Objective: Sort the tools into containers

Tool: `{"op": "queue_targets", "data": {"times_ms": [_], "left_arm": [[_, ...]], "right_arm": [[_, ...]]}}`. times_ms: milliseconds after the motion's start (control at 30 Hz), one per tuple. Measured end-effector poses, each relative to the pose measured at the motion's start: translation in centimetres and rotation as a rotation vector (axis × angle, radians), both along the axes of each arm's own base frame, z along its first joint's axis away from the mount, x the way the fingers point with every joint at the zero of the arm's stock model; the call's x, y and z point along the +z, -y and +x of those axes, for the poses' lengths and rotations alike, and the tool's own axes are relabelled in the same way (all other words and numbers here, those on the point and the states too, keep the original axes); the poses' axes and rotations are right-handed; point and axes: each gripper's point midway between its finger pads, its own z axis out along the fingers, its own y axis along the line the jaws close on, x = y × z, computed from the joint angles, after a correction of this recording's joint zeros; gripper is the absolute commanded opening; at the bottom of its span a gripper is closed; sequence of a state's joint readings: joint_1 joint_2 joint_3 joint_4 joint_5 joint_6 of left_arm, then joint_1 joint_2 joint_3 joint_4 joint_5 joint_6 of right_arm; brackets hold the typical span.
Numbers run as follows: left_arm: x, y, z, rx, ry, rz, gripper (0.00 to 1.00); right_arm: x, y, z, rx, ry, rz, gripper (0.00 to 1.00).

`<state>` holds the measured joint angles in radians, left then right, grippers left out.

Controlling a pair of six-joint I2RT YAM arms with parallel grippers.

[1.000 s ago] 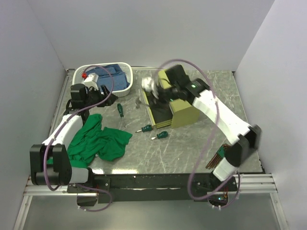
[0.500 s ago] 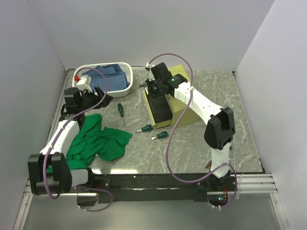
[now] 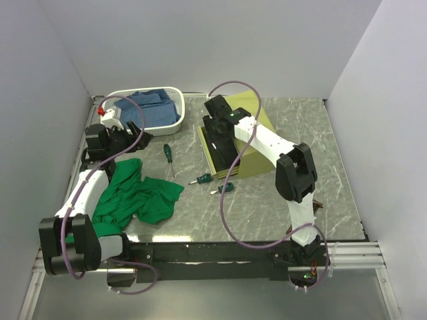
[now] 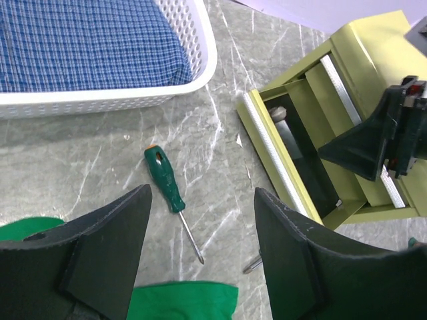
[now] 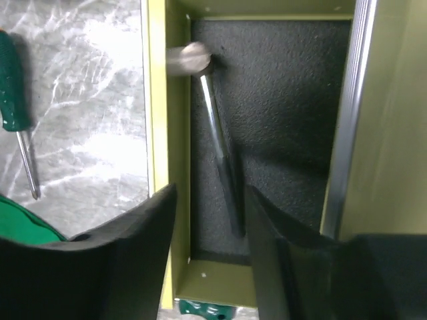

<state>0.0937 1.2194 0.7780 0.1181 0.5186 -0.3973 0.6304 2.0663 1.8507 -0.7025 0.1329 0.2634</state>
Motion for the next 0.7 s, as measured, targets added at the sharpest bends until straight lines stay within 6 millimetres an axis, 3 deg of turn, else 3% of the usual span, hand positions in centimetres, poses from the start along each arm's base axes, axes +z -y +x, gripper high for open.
{"op": "queue_targets", "data": {"times_ms": [200,300,400,533,600,700], "left_arm": [[0.0,-0.1,0.0,0.005,-0.003,-0.022,0.69],[0.3,0.1,0.1,-0.005,0.004,-0.042,0.68],[0.2,0.3,0.3,-0.014,0.0,-0.056,0.69],[-0.4,0.5,0.5,-0.019,-0.018,-0.07,0.69],[-0.5,0.5,0.5,-0.022,-0.022,-0.071,0.68],[-0.6,0.6,0.5,-0.026,-0.024,-0.073,0.69]], "right_arm": [[1.5,-1.1,-0.8,0.145,0.012,0.034,0.63],[3.7,-2.5,-3.2,0.373,0.01,0.087,0.59],[5.9,-1.8,-7.1,0.651,0.036,0.074,0.56],[6.0,3.5,-14.3,0.997,0.079,-0.014,0.58],[4.9,7.7,-17.5,1.109,0.096,-0.068,0.58],[3.2,13.5,-20.6,1.195,0.119,-0.153,0.59]]}}
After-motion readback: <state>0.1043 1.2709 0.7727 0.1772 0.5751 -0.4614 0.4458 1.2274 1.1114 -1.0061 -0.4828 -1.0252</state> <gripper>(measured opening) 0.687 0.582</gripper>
